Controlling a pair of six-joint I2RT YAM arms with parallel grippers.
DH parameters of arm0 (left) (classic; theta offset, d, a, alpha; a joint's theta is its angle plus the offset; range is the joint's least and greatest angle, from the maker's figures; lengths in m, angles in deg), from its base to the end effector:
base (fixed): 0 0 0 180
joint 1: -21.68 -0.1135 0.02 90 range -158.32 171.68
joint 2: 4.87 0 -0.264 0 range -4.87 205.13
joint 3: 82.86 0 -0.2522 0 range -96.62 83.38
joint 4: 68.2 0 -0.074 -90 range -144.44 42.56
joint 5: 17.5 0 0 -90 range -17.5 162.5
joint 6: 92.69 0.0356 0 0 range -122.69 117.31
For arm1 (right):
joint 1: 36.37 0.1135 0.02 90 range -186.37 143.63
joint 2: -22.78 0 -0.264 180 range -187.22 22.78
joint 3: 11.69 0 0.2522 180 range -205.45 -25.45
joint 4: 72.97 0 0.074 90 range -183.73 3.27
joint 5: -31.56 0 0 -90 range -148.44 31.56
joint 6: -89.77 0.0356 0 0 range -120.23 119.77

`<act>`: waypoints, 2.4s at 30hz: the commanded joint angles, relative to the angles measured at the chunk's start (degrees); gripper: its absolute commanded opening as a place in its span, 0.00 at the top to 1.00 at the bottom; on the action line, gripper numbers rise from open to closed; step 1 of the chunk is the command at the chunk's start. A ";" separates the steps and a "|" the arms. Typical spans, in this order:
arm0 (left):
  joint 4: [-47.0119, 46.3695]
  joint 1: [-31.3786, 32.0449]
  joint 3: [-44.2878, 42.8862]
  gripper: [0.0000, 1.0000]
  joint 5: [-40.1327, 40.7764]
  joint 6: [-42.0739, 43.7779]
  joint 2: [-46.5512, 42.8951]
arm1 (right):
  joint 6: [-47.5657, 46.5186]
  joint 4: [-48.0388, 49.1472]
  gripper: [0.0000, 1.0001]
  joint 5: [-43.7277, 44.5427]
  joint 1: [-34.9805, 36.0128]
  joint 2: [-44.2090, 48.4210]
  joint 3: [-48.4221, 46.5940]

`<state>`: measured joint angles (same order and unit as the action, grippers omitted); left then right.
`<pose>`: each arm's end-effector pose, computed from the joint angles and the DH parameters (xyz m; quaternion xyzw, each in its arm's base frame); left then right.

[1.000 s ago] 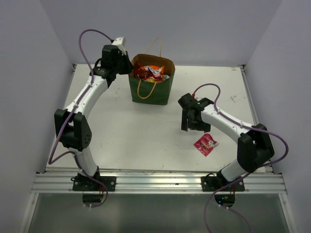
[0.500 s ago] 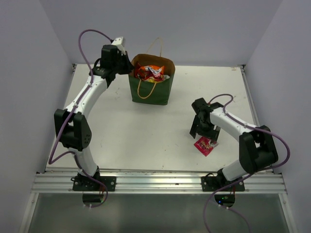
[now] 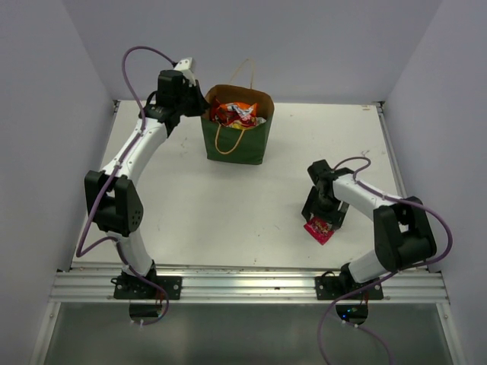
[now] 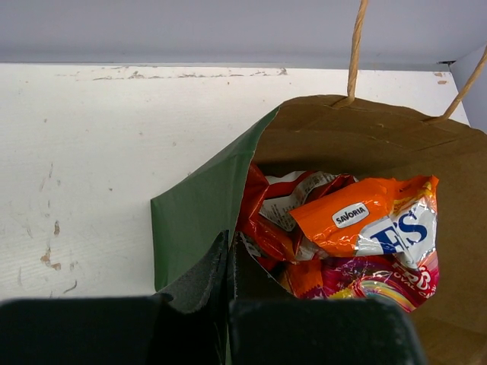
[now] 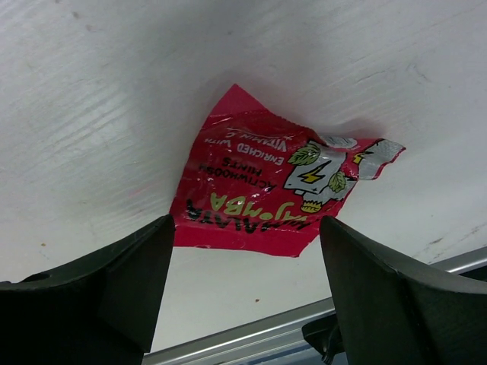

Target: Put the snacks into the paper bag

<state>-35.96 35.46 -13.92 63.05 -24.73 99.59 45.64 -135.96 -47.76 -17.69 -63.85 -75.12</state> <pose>0.4209 -0.1092 0.3509 -0.0170 0.8445 -0.2296 0.4836 0.2328 0.0717 0.1689 0.2369 0.9665 -0.0610 0.0777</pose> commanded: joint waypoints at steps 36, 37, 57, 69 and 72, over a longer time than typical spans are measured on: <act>-3.36 -1.83 -2.28 1.00 -1.88 -1.42 -0.67 | -10.53 -2.62 1.00 5.76 -0.31 -0.46 -27.18; -3.28 -1.83 -2.54 1.00 -1.80 -1.34 -0.75 | -11.14 -2.97 1.00 5.50 -0.39 -1.17 -30.19; -2.84 -2.79 -3.60 1.00 -0.83 -0.81 -1.90 | -12.20 5.38 1.00 -21.05 12.69 -36.41 -96.22; -3.45 -2.88 -2.55 1.00 -1.71 -1.16 -2.77 | -15.01 -0.60 0.68 -18.24 18.41 -37.91 -94.03; -3.45 -2.88 -2.55 1.00 -1.71 -1.07 -2.95 | -16.51 -0.86 0.69 -14.47 18.24 -37.12 -95.35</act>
<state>-35.39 33.32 -14.27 62.19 -24.79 99.59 31.76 -136.49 -65.77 1.37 -103.70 -168.23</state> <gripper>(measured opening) 0.007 0.335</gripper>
